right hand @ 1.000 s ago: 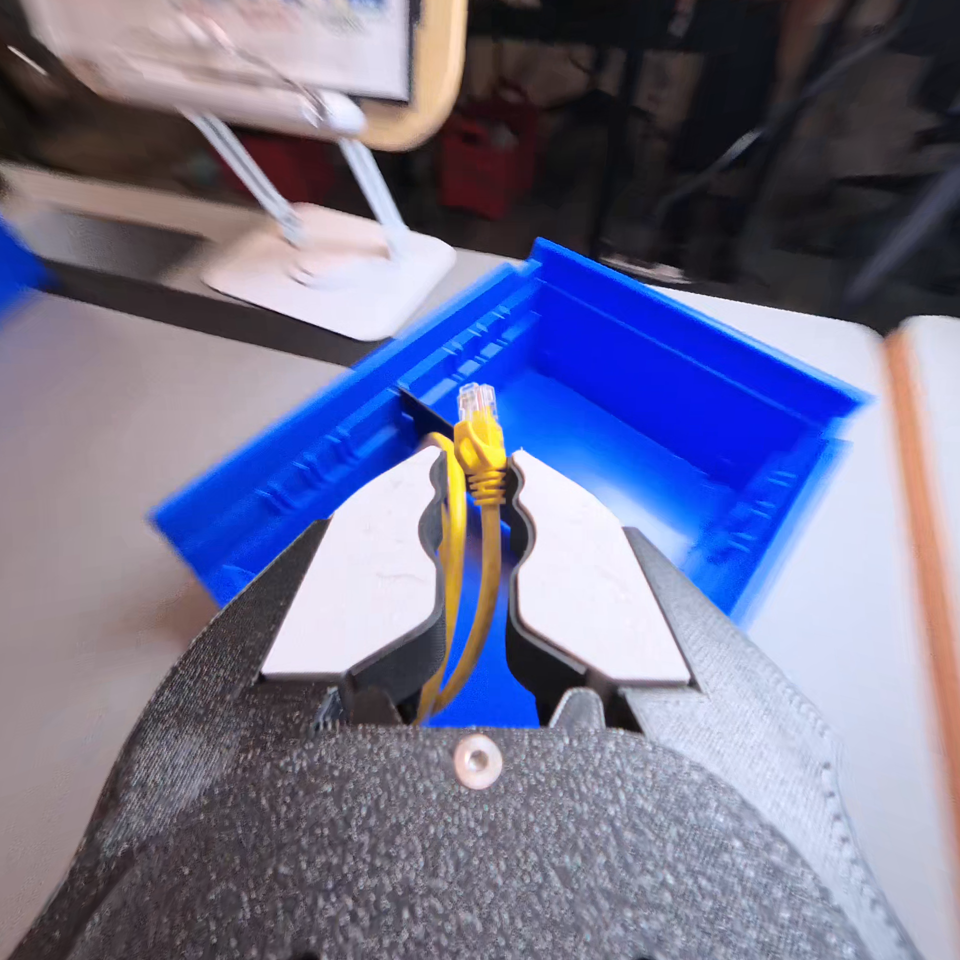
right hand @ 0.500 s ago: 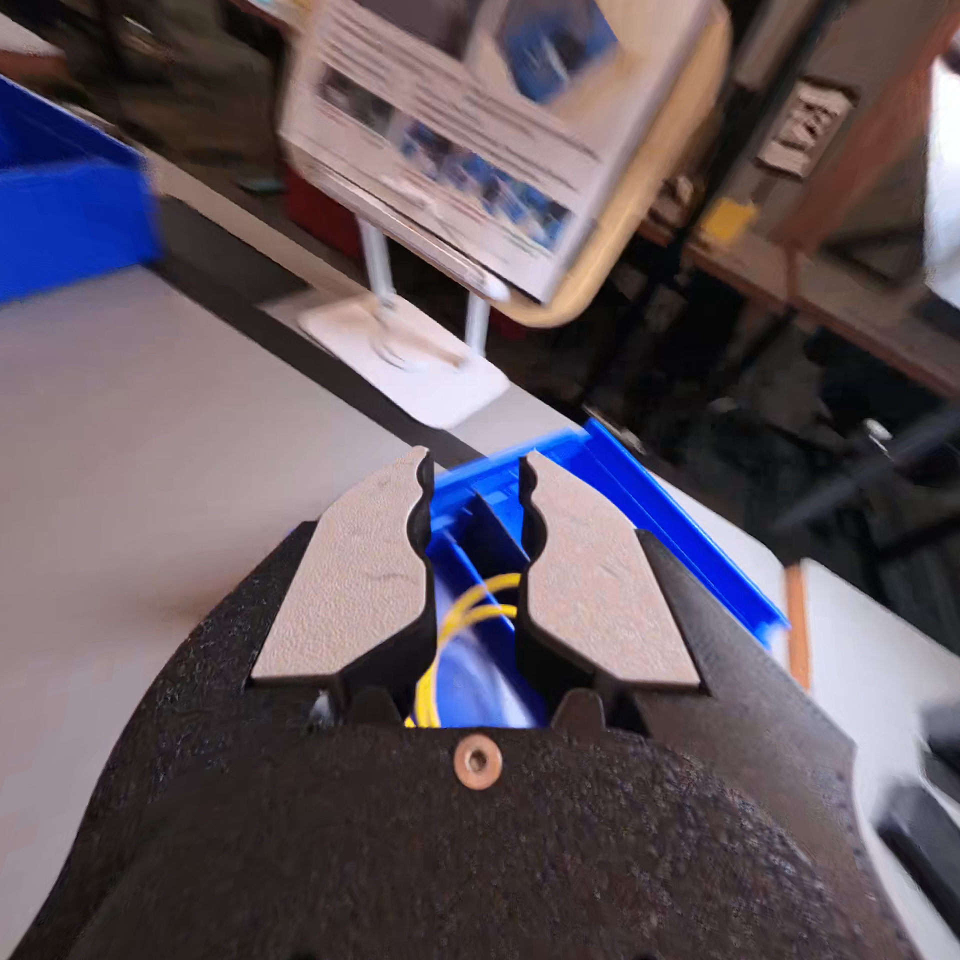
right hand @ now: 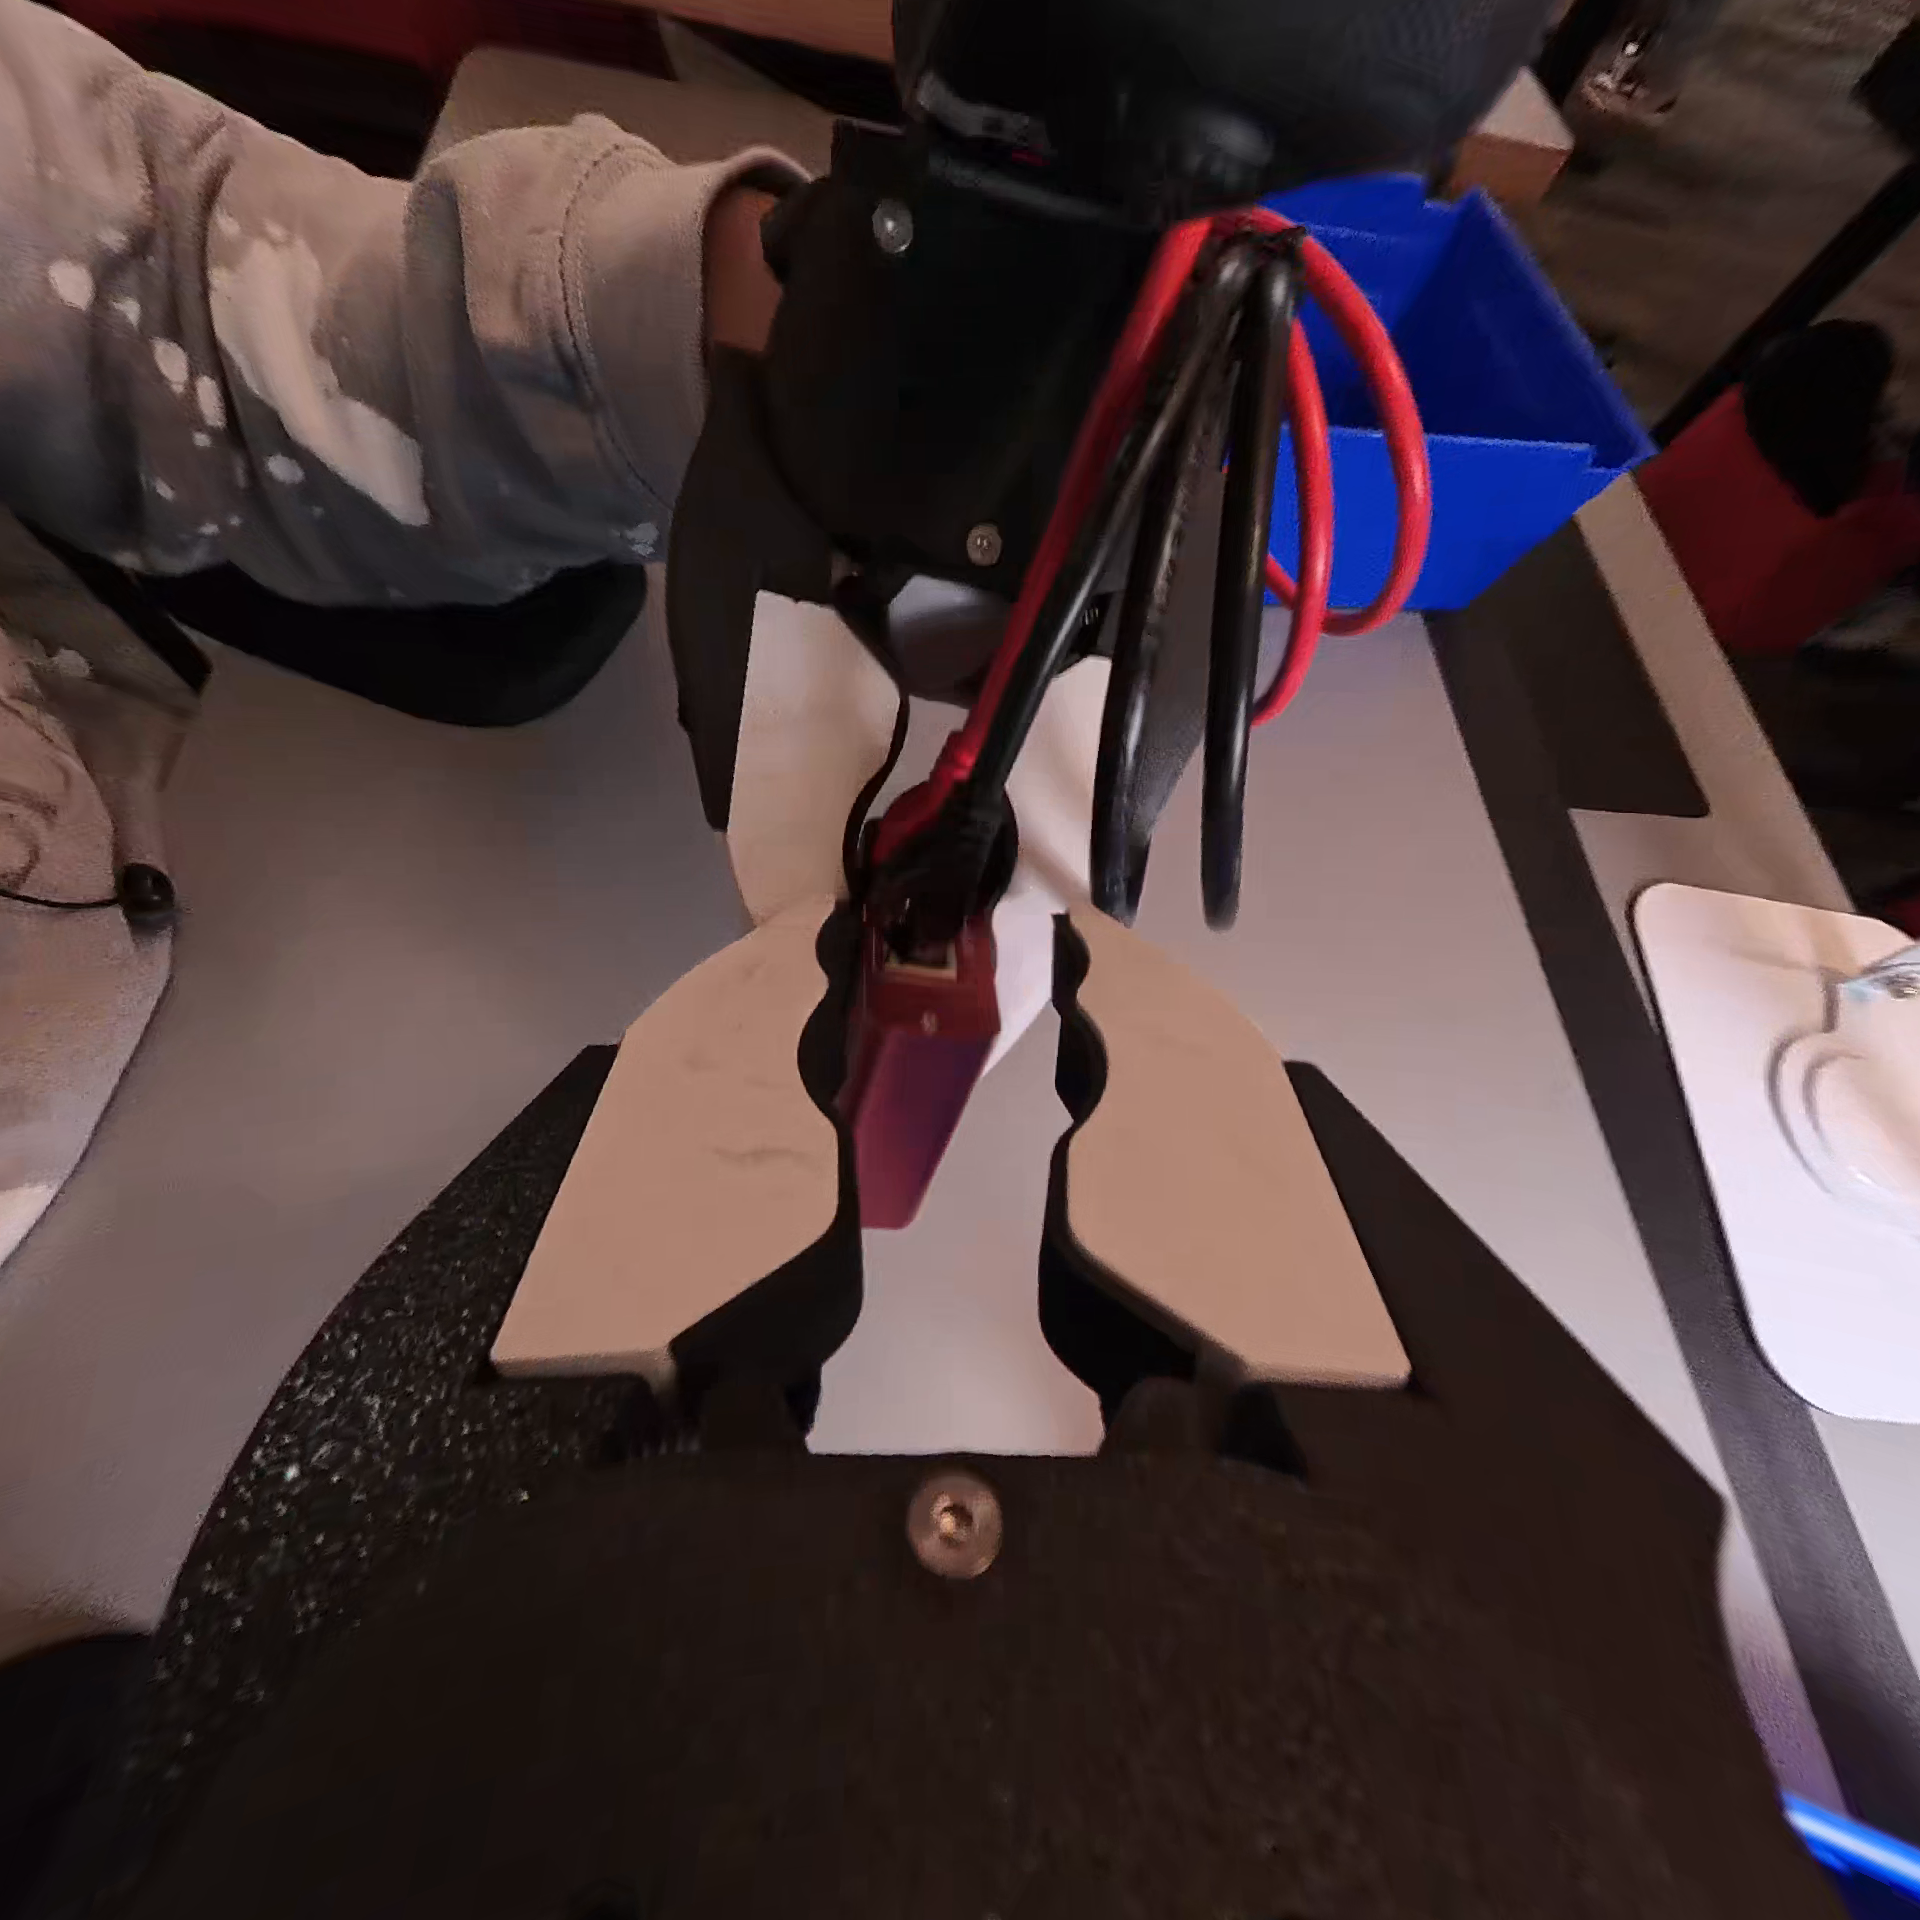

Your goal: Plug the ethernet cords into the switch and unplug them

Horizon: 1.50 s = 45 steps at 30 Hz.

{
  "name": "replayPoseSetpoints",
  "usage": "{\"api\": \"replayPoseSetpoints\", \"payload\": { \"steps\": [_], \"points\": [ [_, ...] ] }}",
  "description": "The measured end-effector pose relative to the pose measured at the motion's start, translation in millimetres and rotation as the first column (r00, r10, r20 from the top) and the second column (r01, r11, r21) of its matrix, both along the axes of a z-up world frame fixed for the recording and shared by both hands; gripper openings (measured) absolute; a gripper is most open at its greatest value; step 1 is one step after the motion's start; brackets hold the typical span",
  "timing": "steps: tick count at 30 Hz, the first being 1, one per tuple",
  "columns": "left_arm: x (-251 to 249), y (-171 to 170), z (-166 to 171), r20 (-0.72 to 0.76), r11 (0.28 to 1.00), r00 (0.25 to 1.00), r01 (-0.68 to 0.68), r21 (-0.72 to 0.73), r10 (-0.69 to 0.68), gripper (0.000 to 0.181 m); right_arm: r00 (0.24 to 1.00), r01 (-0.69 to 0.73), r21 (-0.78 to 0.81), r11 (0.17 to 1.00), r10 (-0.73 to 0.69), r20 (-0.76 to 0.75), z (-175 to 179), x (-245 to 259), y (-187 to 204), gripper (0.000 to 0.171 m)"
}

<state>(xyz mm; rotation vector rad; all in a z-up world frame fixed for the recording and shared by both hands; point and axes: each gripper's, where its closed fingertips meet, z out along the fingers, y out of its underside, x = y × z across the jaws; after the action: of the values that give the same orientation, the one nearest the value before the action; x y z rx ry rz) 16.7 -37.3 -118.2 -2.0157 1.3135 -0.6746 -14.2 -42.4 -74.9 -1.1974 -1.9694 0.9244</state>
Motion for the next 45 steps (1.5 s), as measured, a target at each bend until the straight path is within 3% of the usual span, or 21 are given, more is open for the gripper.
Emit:
{"api": "replayPoseSetpoints", "payload": {
  "steps": [4,9,12,16,18,21,26,29,33,36,40,45],
  "points": [
    [-8.7,-2.9,-21.9,-0.139,0.999,0.990,-0.004,-0.040,-0.001,0.029,1.000,-0.029,-0.036,0.999,0.029,0.001,-9.7,-10.1,-7.3,0.022],
    [-14.9,-2.1,-23.3,-0.139,0.999,0.990,0.002,-0.043,-0.008,0.029,0.998,-0.028,-0.072,0.997,0.024,-0.058,-5.0,-18.7,-7.9,0.010],
    [-15.0,4.8,-7.1,-0.047,1.000,0.999,0.001,0.028,0.000,0.029,0.988,-0.021,-0.103,0.994,0.004,-0.158,11.3,-20.3,-2.9,0.009],
    [-12.3,15.3,27.7,0.202,0.989,0.979,-0.018,0.147,-0.012,0.035,0.949,0.019,-0.133,0.991,-0.060,-0.311,45.0,-16.6,7.3,0.009],
    [-8.1,20.9,47.7,0.377,0.979,0.926,-0.045,0.199,-0.034,0.041,0.913,0.046,-0.135,0.990,-0.097,-0.395,63.2,-13.5,12.0,0.008],
    [-0.3,26.4,68.9,0.629,0.981,0.776,-0.074,0.177,-0.056,0.044,0.839,0.018,-0.185,0.983,-0.115,-0.532,92.1,-4.5,12.7,0.009],
    [7.4,22.5,100.5,0.834,0.979,0.544,-0.103,0.179,-0.095,0.049,0.707,-0.113,-0.291,0.950,-0.129,-0.695,126.8,14.5,11.0,0.008],
    [3.9,12.4,122.9,0.855,0.961,0.498,-0.135,0.240,-0.143,0.037,0.612,-0.230,-0.361,0.904,-0.154,-0.775,143.0,26.1,11.2,0.008],
    [-1.6,8.6,137.6,0.809,0.941,0.574,-0.188,0.282,-0.128,0.029,0.502,-0.390,-0.439,0.809,-0.212,-0.838,149.5,36.4,16.9,0.009],
    [-15.4,10.2,147.9,0.776,0.936,0.629,-0.235,0.261,-0.059,0.029,0.526,-0.410,-0.488,0.771,-0.237,-0.817,142.7,33.8,25.2,0.008],
    [-42.0,6.9,164.1,0.769,0.925,0.639,-0.280,0.259,-0.022,0.029,0.648,-0.297,-0.488,0.820,-0.202,-0.734,120.5,15.9,25.3,0.009],
    [-57.5,1.9,173.2,0.764,0.924,0.645,-0.292,0.247,-0.001,0.030,0.710,-0.233,-0.473,0.850,-0.184,-0.680,105.7,-0.1,17.7,0.010]
  ]
}}
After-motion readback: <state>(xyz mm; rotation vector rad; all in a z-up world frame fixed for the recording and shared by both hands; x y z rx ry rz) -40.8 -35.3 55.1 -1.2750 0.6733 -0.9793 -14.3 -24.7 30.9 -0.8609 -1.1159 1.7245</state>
